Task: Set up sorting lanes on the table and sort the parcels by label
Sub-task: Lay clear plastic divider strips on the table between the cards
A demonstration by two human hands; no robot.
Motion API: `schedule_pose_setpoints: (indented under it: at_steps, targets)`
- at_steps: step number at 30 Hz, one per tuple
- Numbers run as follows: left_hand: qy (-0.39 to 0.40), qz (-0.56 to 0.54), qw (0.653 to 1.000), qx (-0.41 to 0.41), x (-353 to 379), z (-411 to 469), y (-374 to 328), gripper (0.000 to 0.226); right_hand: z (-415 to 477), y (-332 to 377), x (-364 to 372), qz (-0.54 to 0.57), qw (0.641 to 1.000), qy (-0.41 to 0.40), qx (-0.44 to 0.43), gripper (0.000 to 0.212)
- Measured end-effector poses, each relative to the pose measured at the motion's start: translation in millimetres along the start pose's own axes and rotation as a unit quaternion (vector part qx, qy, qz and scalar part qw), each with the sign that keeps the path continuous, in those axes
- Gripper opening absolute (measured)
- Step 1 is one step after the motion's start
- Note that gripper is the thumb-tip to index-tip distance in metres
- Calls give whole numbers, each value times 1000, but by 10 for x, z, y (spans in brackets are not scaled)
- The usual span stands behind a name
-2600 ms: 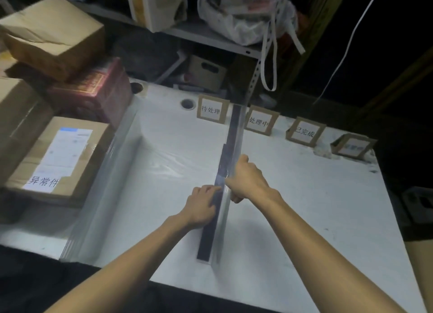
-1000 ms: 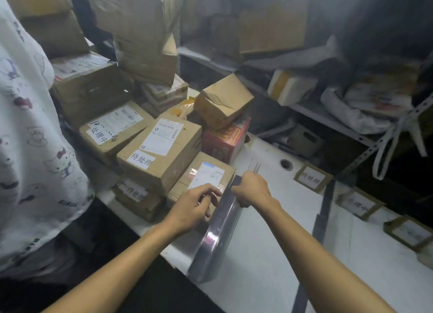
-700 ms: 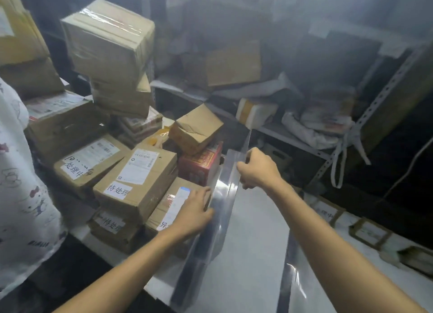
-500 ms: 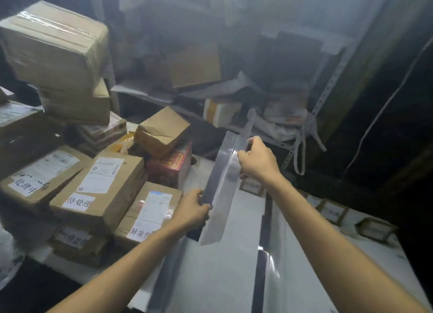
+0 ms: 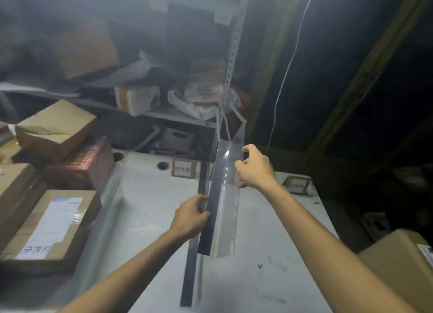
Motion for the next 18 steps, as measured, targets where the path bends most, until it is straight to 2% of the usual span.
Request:
schedule_pose_setpoints:
  at_steps: [9, 18]
  targets:
    - [24, -9, 999, -48, 922, 259, -489, 43, 368, -952, -432, 1, 1000, 13, 4, 41]
    - [35, 33, 996, -78, 1333, 826, -495, 56, 918, -1489, -205, -4, 999, 34, 29, 41]
Point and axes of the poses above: each hand's wrist, its own z-axis towards the middle knuckle, its own x-axis out of the palm, y = z × x, the point moved 1 cm from there along z, towards the middle knuckle, and after that the axes turned 6 degrees about -x, right-handed, at the moved point
